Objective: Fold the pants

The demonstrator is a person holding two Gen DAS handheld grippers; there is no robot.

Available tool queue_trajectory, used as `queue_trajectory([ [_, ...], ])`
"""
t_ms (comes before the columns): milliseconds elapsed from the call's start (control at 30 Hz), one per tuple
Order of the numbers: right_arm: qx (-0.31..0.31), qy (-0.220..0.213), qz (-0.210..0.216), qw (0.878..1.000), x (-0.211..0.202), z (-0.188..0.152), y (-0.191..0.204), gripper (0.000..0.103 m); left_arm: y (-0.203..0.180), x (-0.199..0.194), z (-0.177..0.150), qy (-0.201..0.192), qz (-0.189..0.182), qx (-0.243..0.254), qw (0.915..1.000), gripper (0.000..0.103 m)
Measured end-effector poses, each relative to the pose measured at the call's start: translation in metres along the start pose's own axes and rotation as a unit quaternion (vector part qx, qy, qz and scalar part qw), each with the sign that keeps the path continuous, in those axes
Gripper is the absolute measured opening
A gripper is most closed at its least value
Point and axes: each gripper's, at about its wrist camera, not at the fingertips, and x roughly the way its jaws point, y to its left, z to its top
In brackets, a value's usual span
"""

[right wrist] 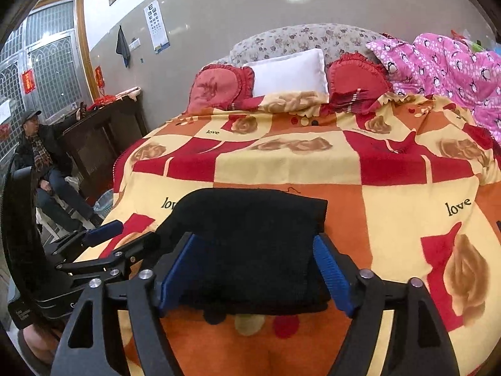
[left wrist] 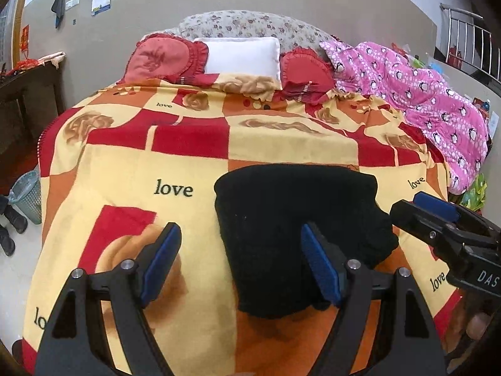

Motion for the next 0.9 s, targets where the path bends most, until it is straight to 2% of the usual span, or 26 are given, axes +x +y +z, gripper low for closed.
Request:
queue_trajectory([
  [267,0.002,-0.004,-0.001,1.0,-0.008,0.0,0.004,0.086,-0.008,-0.015,-0.001,-0.018,0.007,0.016,0.9997,0.079],
  [900,0.004,0.016,-0.014,1.0,0.0,-0.005,0.002,0.088,-0.013,-0.017,-0.004,-0.018,0.008,0.022,0.9996,0.079],
])
